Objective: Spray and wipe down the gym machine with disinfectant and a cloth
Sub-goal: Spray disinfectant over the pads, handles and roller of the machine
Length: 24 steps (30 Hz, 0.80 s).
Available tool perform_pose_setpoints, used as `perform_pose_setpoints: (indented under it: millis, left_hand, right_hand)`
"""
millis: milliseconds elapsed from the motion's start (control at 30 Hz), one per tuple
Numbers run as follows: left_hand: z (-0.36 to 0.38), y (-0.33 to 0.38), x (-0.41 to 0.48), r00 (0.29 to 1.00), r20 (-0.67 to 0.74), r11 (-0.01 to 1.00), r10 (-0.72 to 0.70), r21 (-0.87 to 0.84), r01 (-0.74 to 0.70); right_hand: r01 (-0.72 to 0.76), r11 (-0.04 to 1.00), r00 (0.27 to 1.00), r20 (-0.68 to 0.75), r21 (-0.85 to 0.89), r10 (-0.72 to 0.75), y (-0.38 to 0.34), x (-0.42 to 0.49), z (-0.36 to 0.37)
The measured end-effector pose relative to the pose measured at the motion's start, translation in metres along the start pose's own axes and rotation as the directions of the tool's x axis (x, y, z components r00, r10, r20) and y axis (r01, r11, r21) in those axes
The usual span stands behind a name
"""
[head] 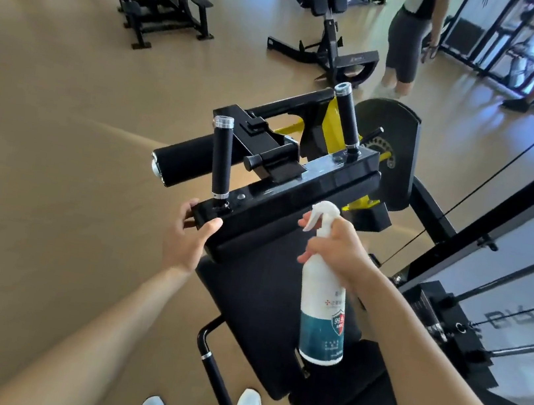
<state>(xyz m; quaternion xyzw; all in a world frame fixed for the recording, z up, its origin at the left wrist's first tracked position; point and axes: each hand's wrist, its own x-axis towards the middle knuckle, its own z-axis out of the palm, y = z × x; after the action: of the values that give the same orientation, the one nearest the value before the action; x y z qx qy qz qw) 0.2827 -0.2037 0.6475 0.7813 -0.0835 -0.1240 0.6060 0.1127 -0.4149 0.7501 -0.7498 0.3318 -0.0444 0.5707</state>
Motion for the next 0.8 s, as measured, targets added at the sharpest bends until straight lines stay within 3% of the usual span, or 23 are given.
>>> perform_pose_setpoints:
  millis: [133, 300, 500, 800]
  left_hand:
    - [-0.009, -0.004, 0.008, 0.998, 0.056, 0.999, -0.040, 0.000, 0.040]
    - [-0.016, 0.001, 0.009, 0.993, 0.098, 0.998, -0.070, -0.002, 0.071]
    - [-0.016, 0.007, 0.003, 0.990, 0.116, 0.996, -0.081, -0.012, 0.083]
    - [-0.004, 0.014, -0.012, 0.994, 0.065, 0.995, -0.088, 0.049, 0.085]
  right_hand:
    - [0.134, 0.989, 0.988, 0.084, -0.066, -0.128, -0.046, 0.006, 0.033]
    - [0.195, 0.974, 0.979, 0.080, -0.114, -0.187, -0.081, 0.013, 0.060]
    - [0.135, 0.980, 0.985, 0.126, -0.149, -0.116, -0.070, 0.015, 0.065]
    - [0.151, 0.988, 0.988, 0.016, -0.043, -0.151, -0.053, 0.016, 0.045]
